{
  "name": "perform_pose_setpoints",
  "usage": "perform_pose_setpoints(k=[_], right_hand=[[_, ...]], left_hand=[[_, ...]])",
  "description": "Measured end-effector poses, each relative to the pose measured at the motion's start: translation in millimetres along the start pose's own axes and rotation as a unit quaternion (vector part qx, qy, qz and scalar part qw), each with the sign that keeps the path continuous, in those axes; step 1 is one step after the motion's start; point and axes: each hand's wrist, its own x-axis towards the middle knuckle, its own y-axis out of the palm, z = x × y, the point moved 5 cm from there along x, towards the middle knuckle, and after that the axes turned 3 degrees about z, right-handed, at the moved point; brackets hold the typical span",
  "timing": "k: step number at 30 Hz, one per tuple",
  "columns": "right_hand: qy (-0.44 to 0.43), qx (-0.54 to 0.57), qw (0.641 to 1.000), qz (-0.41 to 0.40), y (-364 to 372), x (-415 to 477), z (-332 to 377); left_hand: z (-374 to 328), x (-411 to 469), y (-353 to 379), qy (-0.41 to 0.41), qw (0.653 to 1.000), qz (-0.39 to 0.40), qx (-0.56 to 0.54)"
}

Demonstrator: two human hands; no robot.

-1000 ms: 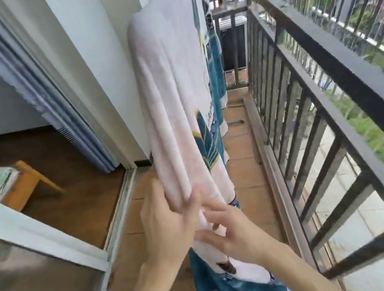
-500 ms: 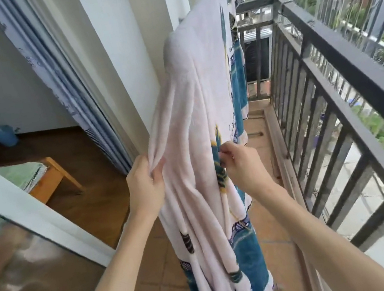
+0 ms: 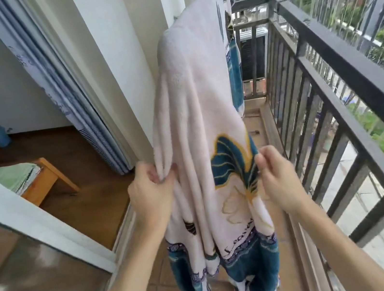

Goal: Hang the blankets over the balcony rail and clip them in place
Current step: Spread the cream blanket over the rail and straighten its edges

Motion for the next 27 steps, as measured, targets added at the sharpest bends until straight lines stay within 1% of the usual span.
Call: perform_pose_setpoints(k=[2,3,5,6,8,10,12,14,15,17,20,23,25,27], right_hand=[[-0.015,0.075,0.994,0.079,25.2,-26.3,5.2],[-0.032,0.085,0.989,0.117,35.5,-37.5,10.8],[-0.079,0.058,0.979,0.179,49.5,-53.7,23.3],[-0.1,0.039,0.975,0.194,53.6,-56.4,26.0],[-0.104,0.009,0.977,0.184,55.9,-48.8,23.2],[-0.082,-0.006,0.984,0.156,54.8,-33.2,16.2],[-0.092,-0.025,0.985,0.144,55.0,-23.1,16.6],[-0.111,-0.036,0.982,0.151,56.7,-20.0,20.2],[-0.11,-0.03,0.981,0.155,56.3,-19.6,20.5],[-0.105,-0.013,0.982,0.159,53.8,-18.3,17.8],[-0.109,-0.009,0.983,0.145,44.9,-16.3,17.5],[-0.131,0.008,0.985,0.109,23.9,-18.8,26.4],[-0.146,0.039,0.985,0.083,7.7,-21.1,27.0],[-0.146,0.024,0.985,0.085,7.0,-21.5,20.1]], left_hand=[[-2.1,-20.3,10.7,0.031,0.999,0.041,-0.015],[-2.4,-25.3,13.3,0.033,0.998,0.052,-0.025],[-5.1,-29.3,14.5,0.02,0.997,0.053,-0.053],[-7.0,-31.7,13.8,0.014,0.995,0.05,-0.081],[-14.9,-40.2,14.9,0.026,0.986,0.057,-0.152],[-24.2,-52.8,19.9,0.075,0.977,0.069,-0.19],[-30.2,-61.6,25.9,0.106,0.981,0.062,-0.15],[-35.3,-57.3,30.3,0.114,0.991,0.04,-0.059],[-37.6,-53.2,31.5,0.116,0.993,0.031,-0.023],[-40.4,-47.5,32.7,0.13,0.991,0.03,0.017],[-42.0,-46.8,29.5,0.155,0.985,0.063,0.048],[-35.6,-50.1,5.1,0.15,0.985,0.081,0.033],[-23.9,-52.5,-19.1,0.137,0.989,0.048,0.027],[-8.9,-54.0,-33.4,0.129,0.991,0.012,0.044]])
